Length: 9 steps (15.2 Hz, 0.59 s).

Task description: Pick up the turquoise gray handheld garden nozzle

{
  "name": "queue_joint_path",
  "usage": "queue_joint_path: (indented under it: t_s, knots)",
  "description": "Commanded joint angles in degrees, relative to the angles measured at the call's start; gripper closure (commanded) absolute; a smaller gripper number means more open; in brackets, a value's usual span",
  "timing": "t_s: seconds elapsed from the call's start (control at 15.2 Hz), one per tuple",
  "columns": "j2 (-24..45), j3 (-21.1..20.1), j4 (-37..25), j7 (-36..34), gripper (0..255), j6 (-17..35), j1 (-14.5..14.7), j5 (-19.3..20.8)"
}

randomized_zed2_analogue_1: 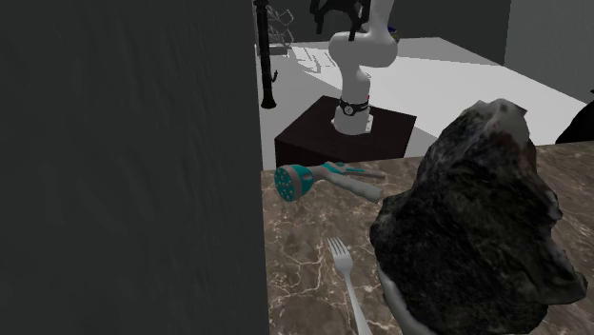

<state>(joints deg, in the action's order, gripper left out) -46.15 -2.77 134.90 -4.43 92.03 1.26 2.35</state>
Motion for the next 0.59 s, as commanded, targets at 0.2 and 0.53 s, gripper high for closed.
queue_joint_path:
  t_s: [0.2, 0.53]
  knots:
    - [4.9, -2.1, -0.5, -4.1, 0, 4.9, -0.4, -1.3]
    - [14.2, -5.5, -3.1, -10.7, 0, 12.3, -1.2, -2.4]
